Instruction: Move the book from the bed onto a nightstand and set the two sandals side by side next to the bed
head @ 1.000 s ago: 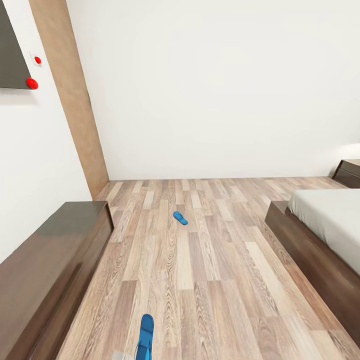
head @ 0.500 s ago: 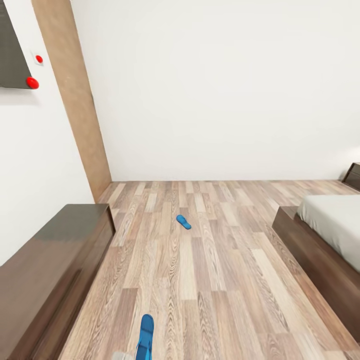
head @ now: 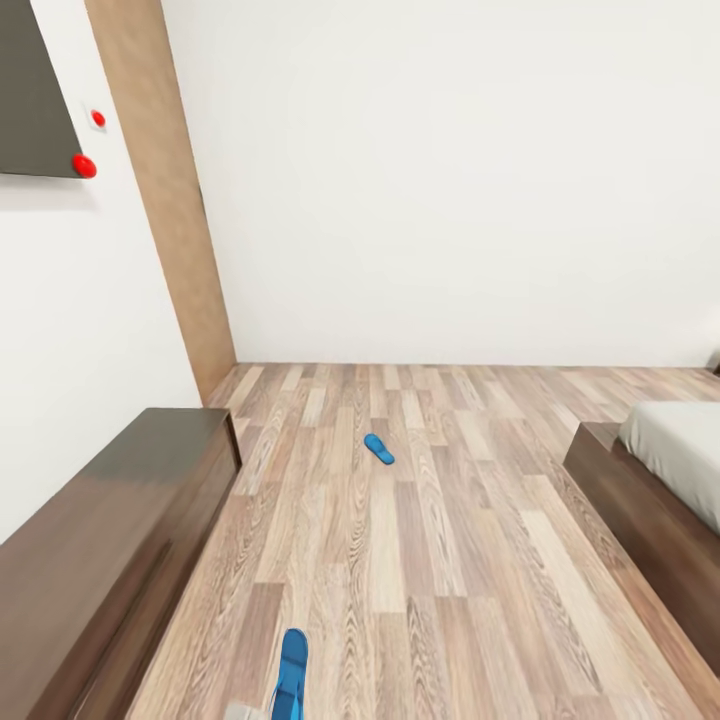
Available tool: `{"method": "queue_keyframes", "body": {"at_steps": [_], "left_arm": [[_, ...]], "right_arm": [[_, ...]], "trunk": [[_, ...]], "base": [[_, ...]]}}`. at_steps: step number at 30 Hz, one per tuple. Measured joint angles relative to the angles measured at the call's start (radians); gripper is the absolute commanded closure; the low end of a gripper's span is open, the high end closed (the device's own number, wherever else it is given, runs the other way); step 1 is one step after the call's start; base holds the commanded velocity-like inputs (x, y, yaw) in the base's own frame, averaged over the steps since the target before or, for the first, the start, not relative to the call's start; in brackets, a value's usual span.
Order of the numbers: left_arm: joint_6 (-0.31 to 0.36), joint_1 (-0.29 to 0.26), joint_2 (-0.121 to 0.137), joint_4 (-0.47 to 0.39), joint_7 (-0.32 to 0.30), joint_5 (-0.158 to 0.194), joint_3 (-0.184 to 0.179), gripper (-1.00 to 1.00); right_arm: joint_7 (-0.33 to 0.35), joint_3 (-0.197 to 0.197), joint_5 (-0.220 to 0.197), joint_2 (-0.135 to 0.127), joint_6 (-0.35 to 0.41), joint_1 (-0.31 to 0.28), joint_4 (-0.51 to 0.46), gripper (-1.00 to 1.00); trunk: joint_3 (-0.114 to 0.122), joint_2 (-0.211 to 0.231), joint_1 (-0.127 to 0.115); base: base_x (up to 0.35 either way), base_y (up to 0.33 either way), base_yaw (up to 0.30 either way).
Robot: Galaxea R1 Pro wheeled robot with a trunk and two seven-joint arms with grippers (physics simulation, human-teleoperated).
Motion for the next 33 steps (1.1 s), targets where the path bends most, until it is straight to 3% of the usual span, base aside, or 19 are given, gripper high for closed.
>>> {"method": "queue_keyframes", "body": {"at_steps": [33], "left_arm": [[0.000, 0.000, -0.001, 0.000, 0.001, -0.001, 0.000, 1.00]], "right_arm": [[0.002, 0.000, -0.001, 0.000, 0.000, 0.000, 0.000, -1.00]], "trunk": [[0.000, 0.000, 0.000]], "base": [[0.326, 0.000, 0.000]]}}
